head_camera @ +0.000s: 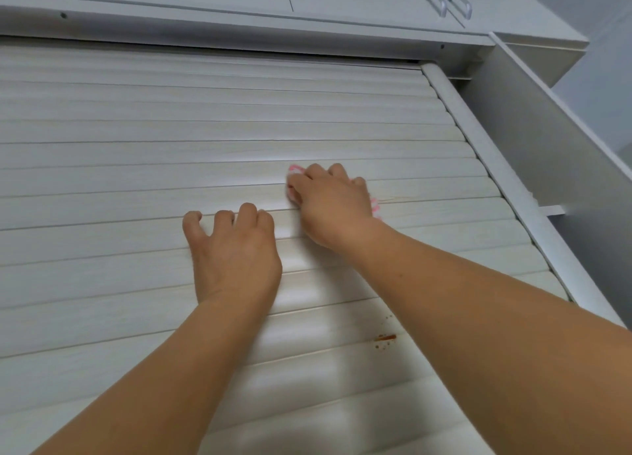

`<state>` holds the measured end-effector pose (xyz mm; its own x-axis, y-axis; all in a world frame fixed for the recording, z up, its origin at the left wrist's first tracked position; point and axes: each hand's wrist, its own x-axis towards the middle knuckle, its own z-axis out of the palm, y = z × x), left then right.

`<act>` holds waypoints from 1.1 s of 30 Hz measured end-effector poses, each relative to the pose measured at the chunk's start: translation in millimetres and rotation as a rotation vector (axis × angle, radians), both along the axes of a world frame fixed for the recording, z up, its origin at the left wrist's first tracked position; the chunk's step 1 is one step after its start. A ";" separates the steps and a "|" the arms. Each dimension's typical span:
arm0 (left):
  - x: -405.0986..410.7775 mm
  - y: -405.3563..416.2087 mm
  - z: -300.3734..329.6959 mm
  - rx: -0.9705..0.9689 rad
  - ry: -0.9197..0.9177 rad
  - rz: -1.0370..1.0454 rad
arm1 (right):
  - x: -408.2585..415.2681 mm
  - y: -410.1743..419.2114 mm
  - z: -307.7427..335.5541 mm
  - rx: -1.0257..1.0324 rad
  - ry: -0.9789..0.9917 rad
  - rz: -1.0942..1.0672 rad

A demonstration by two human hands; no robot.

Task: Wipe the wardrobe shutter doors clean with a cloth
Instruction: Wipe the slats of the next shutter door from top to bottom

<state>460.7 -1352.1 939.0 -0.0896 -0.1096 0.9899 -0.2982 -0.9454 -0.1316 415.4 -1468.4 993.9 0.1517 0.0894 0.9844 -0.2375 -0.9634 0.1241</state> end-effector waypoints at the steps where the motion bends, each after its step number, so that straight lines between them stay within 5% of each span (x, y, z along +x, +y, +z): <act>1: 0.0 0.7 -0.2 0.010 -0.010 0.016 | 1.1 0.9 -0.4 -0.014 0.002 0.004; 14: 2.5 -4.2 -4.7 -0.006 0.033 0.038 | -29.5 -146.3 -13.7 0.307 -0.029 -0.010; 20: 4.4 -6.4 -7.6 -0.023 0.033 0.010 | -12.1 -147.8 -28.3 0.388 -0.231 0.153; 24: 4.4 -7.4 -6.8 -0.025 0.029 0.005 | -3.3 -121.6 -49.0 0.294 -0.358 0.137; 33: 6.3 -0.8 -4.0 -0.011 0.012 -0.020 | 20.1 -13.2 -48.0 -0.051 -0.267 0.106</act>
<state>467.0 -1352.9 934.9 -0.0799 -0.0970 0.9921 -0.3184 -0.9406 -0.1176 435.5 -1481.6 945.9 -0.1246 0.1417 0.9820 -0.1668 -0.9786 0.1201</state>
